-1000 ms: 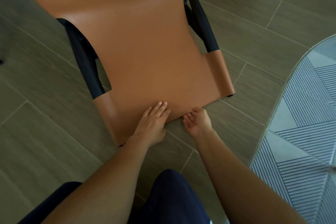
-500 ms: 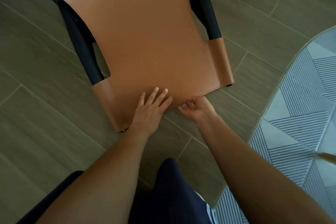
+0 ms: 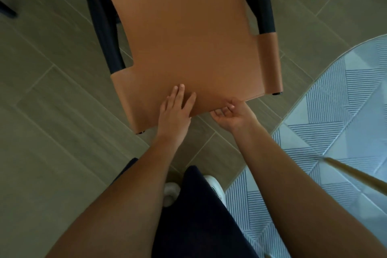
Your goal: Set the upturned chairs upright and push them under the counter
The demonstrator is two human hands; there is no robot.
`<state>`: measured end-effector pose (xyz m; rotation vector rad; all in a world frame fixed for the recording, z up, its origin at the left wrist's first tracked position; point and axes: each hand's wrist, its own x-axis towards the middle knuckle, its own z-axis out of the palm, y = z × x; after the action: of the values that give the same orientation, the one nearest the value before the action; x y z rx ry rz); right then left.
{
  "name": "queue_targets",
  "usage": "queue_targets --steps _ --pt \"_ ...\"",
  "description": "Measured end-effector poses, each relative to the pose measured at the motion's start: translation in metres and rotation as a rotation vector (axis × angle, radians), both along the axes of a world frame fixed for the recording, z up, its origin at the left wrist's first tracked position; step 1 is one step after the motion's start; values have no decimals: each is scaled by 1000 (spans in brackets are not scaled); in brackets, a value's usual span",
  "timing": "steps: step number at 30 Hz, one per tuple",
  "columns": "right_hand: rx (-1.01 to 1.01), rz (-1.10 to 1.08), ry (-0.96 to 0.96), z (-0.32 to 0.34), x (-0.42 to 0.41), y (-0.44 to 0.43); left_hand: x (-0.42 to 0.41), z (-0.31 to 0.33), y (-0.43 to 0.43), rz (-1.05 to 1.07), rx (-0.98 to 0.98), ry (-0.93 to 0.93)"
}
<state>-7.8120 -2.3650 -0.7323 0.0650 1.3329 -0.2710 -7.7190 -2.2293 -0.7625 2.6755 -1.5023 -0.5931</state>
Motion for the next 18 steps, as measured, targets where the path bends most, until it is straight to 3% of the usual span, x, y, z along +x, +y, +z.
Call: queue_targets --steps 18 --pt "100 -93 28 250 6 16 15 254 8 -51 150 220"
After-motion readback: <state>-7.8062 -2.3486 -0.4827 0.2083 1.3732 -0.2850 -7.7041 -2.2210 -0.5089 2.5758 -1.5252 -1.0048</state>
